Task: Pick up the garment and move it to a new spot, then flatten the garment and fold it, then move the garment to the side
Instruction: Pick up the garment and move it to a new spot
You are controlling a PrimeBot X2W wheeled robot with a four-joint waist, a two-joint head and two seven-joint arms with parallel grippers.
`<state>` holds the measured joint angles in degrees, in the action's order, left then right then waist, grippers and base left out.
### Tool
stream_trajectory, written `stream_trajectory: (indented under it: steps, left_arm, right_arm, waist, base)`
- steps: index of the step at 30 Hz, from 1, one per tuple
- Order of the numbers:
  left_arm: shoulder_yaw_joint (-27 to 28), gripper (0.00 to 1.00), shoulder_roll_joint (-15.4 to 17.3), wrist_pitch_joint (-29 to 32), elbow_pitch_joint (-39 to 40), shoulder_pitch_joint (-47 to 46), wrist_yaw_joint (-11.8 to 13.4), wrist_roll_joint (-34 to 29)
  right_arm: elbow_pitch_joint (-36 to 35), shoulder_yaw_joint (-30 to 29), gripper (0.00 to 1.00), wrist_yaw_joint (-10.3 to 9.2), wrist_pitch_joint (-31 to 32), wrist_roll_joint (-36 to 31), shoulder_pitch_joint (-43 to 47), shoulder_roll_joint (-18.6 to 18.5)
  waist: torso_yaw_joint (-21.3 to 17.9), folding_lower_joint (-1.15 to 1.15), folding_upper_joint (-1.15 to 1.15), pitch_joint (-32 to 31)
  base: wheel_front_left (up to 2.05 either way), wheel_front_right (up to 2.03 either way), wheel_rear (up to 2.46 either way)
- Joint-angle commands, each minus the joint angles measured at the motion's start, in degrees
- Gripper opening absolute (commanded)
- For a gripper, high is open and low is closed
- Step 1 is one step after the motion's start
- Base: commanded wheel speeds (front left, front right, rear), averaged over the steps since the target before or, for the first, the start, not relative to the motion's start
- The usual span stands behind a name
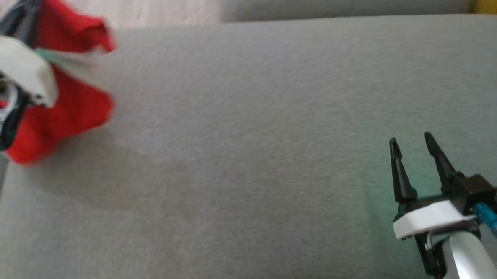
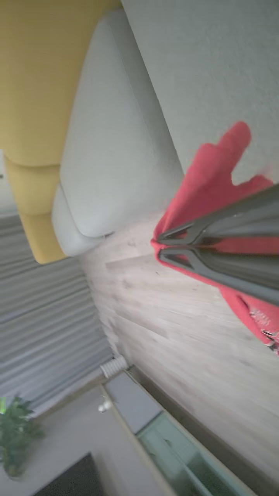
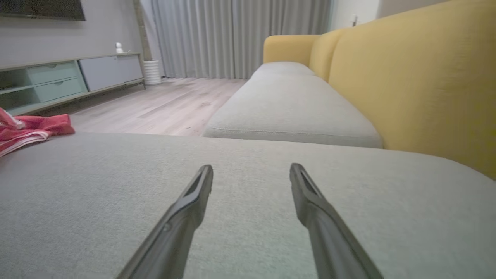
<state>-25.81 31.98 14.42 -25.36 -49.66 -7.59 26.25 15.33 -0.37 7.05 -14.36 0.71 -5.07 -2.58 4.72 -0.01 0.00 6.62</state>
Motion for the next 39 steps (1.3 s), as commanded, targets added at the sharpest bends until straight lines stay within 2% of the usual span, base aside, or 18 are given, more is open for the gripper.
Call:
stream_trajectory:
  steps: [1,5,9,14,18,22,28,32,33,34,35,39]
  left_arm:
    - [1.11,0.00,2.26,1.03,4.21,-4.45,0.10,0.38]
    - [-1.45,0.00,-0.02,3.20,11.30,-5.39,0.10,1.66]
    - [-3.16,0.00,-4.16,4.80,16.71,-5.99,0.33,3.54]
    - [-4.59,0.00,-8.37,5.44,19.04,-4.47,2.07,5.21]
    - [-4.02,0.00,-10.93,3.48,15.08,0.14,4.47,7.50]
    - [-1.86,0.00,-13.60,0.07,6.50,7.54,6.79,11.78]
    - [0.01,0.00,-15.08,-9.42,-6.68,15.03,8.51,12.53]
    - [0.70,0.00,-16.51,-14.60,-11.13,16.33,8.60,12.62]
    - [0.71,0.11,-16.93,-16.01,-12.31,16.50,8.29,12.59]
    - [0.80,0.76,-17.39,-17.64,-13.27,16.54,7.99,12.57]
    - [0.86,1.00,-17.86,-19.36,-14.04,16.52,7.63,12.51]
    - [-0.18,1.00,-19.58,-26.30,-15.98,16.54,5.73,10.86]
  right_arm:
    - [-1.45,1.21,1.00,0.44,-0.62,0.54,-0.13,-0.30]
    - [-1.44,0.95,1.00,0.44,-0.62,1.15,0.49,-0.30]
    - [-1.66,0.71,1.00,0.44,-0.63,1.63,0.36,-0.30]
    - [-2.36,1.10,1.00,0.44,-0.63,2.62,-0.56,-0.30]
    - [-2.83,1.69,1.00,0.44,-0.63,3.81,-1.41,-0.30]
    - [-3.03,2.33,1.00,0.44,-0.63,4.74,-2.48,-0.30]
    - [-3.53,2.49,1.00,0.44,-0.63,5.21,-3.72,-0.30]
    - [-3.43,2.10,1.00,0.44,-0.63,4.70,-3.64,-0.30]
    - [-3.38,2.00,1.00,0.44,-0.63,4.53,-3.56,-0.30]
    - [-3.33,1.96,1.00,0.44,-0.63,4.42,-3.47,-0.30]
    - [-3.30,2.00,1.00,0.44,-0.63,4.27,-3.39,-0.30]
    - [-2.99,2.04,1.00,0.44,-0.63,3.55,-3.13,-0.30]
  waist:
    - [-4.58,0.01,0.00,-3.75]
    - [-8.43,0.01,0.00,-4.83]
    - [-11.61,0.01,0.00,-4.28]
    - [-14.37,0.01,0.00,-1.32]
    - [-15.74,0.01,0.00,1.91]
    - [-16.56,0.01,0.00,4.57]
    - [-16.81,0.01,0.00,7.05]
    - [-15.99,0.01,0.00,7.26]
    - [-15.60,0.01,0.00,7.21]
    - [-15.21,0.01,0.00,7.10]
    - [-14.83,0.01,0.00,6.93]
    - [-13.01,0.01,0.00,5.58]
  base:
    - [0.00,0.00,0.00]
    - [0.00,0.00,0.00]
    - [0.00,0.00,0.00]
    - [0.00,0.00,0.00]
    - [0.00,0.00,0.00]
    - [0.00,0.00,0.00]
    - [0.00,0.00,0.00]
    - [0.00,0.00,0.00]
    - [0.00,0.00,0.00]
    - [0.00,0.00,0.00]
    - [0.00,0.00,0.00]
    - [0.00,0.00,0.00]
